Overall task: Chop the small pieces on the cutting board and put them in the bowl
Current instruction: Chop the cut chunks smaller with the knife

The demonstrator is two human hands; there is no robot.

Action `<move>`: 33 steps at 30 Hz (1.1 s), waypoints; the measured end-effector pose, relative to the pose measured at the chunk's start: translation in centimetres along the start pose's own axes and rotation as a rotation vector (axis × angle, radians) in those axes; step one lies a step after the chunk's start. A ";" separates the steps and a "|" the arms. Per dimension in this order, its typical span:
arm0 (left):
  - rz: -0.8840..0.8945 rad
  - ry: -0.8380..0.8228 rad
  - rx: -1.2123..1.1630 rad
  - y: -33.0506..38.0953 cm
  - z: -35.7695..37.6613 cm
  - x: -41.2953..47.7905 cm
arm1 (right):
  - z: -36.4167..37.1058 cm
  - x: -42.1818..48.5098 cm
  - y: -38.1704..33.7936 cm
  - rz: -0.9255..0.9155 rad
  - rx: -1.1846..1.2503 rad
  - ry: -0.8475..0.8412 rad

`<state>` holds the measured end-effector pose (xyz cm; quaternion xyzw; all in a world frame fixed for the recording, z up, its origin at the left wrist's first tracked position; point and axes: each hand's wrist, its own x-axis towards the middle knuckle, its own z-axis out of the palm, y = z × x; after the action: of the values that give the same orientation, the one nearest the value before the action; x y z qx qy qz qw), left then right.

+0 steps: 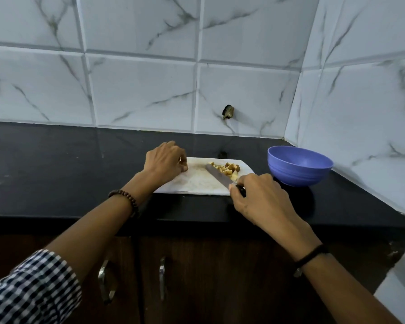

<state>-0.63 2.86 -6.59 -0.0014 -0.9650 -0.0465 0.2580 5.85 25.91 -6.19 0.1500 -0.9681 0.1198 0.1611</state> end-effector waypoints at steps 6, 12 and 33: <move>0.037 -0.094 -0.272 0.3 0.2 -0.2 | 0.0 0.6 0.8 0.043 0.100 0.006; 0.001 -0.155 -0.534 0.5 0.2 -0.5 | 0.4 0.6 0.0 0.048 0.284 0.000; -0.060 -0.068 -0.563 0.6 0.3 -1.3 | 0.8 1.9 -4.7 -0.025 0.007 0.022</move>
<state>0.40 3.49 -7.46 -0.0461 -0.9219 -0.3202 0.2133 5.48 20.84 -5.41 0.1613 -0.9639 0.1227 0.1729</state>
